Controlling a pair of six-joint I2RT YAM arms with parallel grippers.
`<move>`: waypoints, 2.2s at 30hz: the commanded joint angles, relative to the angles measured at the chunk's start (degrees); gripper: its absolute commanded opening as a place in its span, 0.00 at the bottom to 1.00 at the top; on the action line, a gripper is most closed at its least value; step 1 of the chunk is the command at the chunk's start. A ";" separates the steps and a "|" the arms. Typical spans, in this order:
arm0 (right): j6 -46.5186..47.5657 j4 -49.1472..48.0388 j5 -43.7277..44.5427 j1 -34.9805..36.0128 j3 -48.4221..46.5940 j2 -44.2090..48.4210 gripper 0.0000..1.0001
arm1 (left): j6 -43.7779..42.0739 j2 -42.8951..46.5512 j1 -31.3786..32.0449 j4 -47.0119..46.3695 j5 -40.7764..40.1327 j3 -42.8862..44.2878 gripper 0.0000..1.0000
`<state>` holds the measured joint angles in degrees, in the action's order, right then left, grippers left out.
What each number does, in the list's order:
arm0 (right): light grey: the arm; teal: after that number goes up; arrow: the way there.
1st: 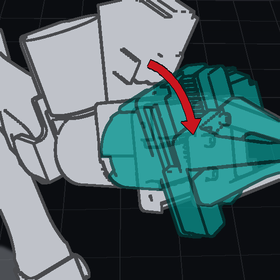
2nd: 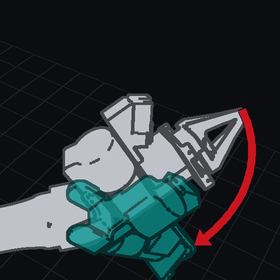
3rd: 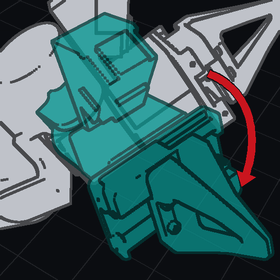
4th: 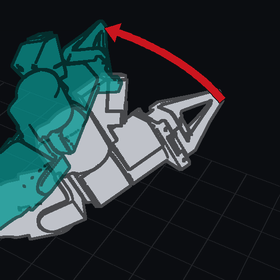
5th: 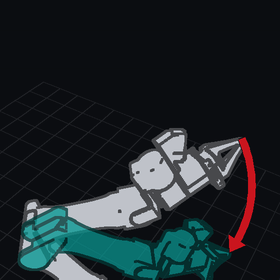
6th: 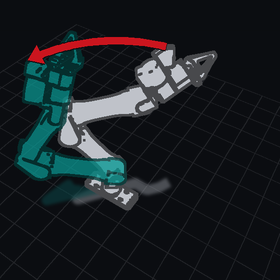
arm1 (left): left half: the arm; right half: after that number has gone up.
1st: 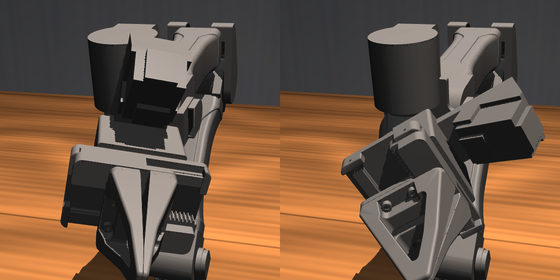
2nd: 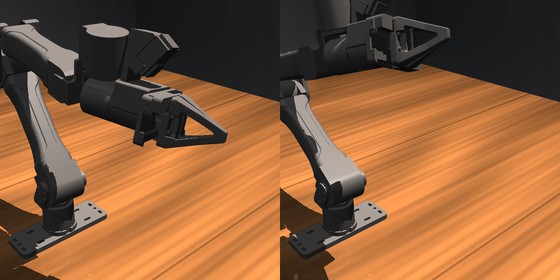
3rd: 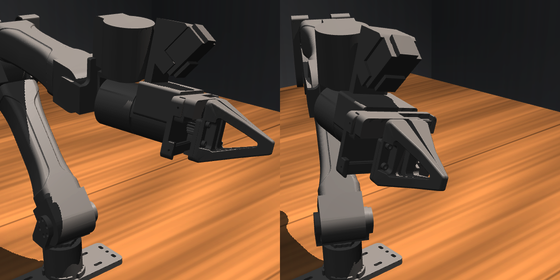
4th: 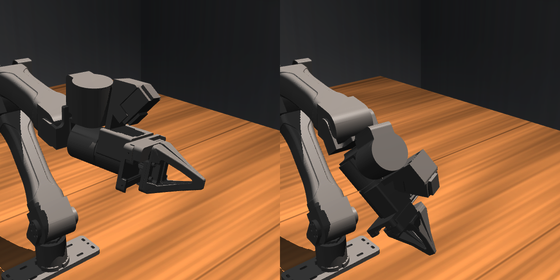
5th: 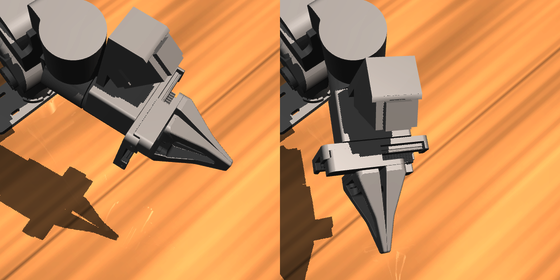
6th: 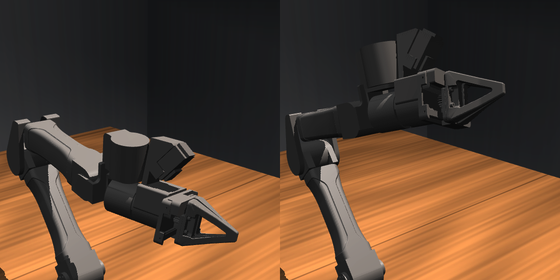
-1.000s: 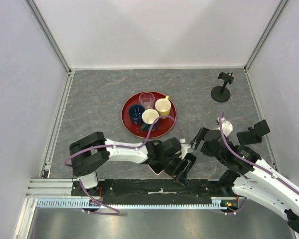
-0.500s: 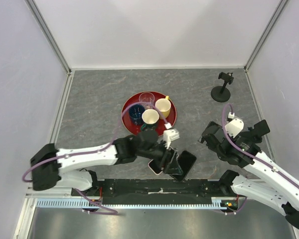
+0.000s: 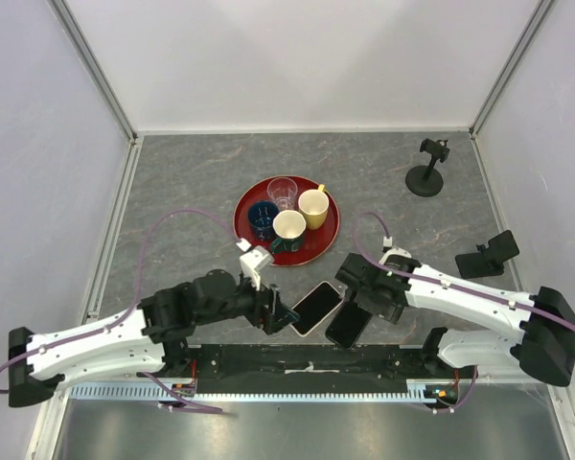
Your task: Place the phone on the phone stand
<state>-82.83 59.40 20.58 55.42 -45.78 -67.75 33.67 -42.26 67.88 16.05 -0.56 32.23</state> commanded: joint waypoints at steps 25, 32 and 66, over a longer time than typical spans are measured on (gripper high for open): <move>-14.03 -8.16 -4.32 6.98 4.12 -7.84 0.88 | -3.08 8.78 -0.03 1.26 -3.75 -2.43 0.90; -12.36 -5.96 -4.05 6.98 2.80 -9.24 0.98 | -3.08 7.28 -0.03 -0.41 -2.70 -2.52 0.90; -12.88 -11.32 -6.95 4.52 5.17 -11.97 0.98 | -3.70 8.07 0.06 1.17 -2.61 -1.99 0.89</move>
<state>-93.86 48.82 14.44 60.14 -42.09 -79.88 31.97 -34.11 67.88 18.35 -3.88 29.78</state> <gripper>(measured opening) 0.982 0.897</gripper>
